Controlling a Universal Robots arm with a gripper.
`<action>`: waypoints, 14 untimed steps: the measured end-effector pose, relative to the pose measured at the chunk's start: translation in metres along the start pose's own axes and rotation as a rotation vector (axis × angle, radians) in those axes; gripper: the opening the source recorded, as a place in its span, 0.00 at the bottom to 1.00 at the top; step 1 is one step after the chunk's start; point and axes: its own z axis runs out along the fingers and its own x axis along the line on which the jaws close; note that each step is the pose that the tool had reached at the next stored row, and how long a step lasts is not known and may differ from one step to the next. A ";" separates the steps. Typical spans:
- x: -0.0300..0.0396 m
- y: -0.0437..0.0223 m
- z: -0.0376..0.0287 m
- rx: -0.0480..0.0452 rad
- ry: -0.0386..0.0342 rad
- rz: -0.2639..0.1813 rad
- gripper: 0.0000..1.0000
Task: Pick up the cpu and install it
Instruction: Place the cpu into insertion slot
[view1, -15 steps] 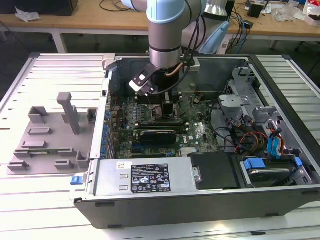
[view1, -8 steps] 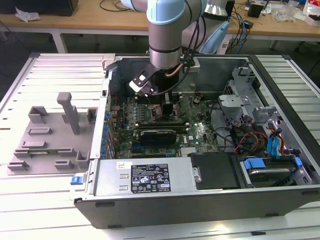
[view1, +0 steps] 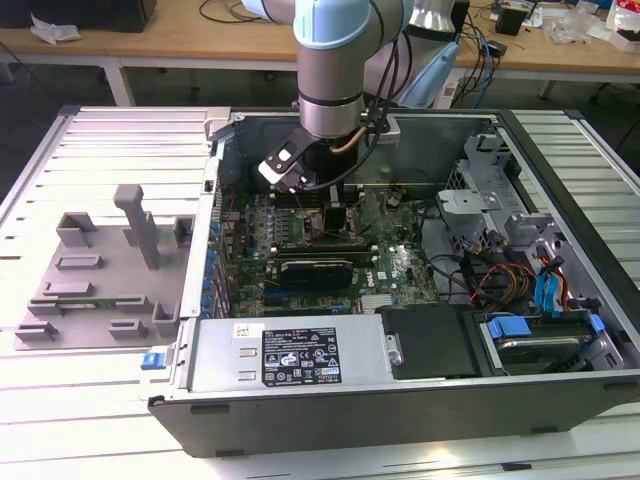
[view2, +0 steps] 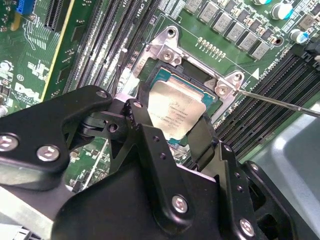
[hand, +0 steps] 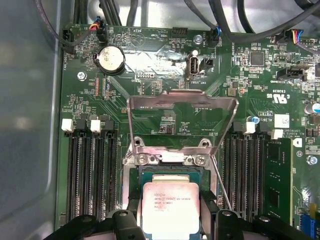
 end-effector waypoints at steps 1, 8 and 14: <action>0.0000 0.0000 0.0000 0.0000 0.0001 0.002 0.55; -0.0023 -0.0001 0.0001 0.0008 0.0038 0.016 0.55; -0.0026 0.0008 0.0001 0.0007 0.0046 0.016 0.55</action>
